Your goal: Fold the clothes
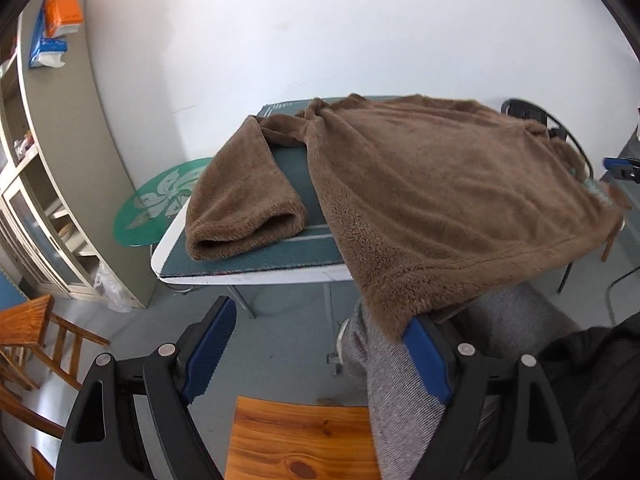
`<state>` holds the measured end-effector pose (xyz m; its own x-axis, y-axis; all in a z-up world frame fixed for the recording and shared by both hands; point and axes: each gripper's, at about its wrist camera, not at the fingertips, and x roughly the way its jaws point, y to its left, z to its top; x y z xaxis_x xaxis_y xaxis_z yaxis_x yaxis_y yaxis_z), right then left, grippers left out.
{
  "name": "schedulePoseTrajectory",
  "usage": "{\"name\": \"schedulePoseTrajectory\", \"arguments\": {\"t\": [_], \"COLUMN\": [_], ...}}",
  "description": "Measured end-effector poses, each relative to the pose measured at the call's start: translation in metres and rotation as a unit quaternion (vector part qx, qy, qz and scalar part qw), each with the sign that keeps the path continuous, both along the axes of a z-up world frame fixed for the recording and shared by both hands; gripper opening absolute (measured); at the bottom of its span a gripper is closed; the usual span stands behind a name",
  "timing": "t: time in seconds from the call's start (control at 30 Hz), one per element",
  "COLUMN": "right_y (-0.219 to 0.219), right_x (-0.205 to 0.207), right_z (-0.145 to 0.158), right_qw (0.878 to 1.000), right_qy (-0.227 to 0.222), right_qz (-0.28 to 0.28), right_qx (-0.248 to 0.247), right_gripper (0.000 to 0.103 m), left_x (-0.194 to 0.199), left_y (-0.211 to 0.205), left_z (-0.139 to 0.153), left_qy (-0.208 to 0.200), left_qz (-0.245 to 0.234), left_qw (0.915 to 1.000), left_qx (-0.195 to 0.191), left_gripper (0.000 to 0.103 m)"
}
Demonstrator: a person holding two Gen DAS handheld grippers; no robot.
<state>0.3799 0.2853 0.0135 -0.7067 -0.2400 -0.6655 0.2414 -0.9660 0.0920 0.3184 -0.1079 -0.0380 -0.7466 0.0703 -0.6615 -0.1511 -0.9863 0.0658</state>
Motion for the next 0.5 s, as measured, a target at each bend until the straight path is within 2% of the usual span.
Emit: {"name": "schedulePoseTrajectory", "arguments": {"t": [0.2,0.3,0.43,0.5], "right_y": [-0.040,-0.054,-0.047,-0.034], "right_x": [-0.060,-0.086,-0.102,-0.100], "right_z": [-0.012,-0.036,-0.065,-0.071], "right_qw": [0.997,0.991,0.983,0.982], "right_qy": [-0.026,-0.066,-0.118,-0.131], "right_qz": [0.068,0.097,0.109,0.109], "right_qx": [0.023,0.061,0.089,0.085], "right_gripper": [0.072,0.072,0.072,0.072], "left_x": [-0.005,-0.010,-0.019,-0.032], "left_y": [0.005,0.011,0.015,0.020], "left_z": [0.027,0.041,0.056,0.057], "left_qy": [0.034,0.050,0.068,0.067], "left_qz": [-0.018,-0.032,-0.039,-0.043], "left_qw": [0.9988,0.9975,0.9958,0.9951], "left_qx": [0.031,0.037,0.048,0.058], "left_gripper": [0.086,0.087,0.091,0.092]}}
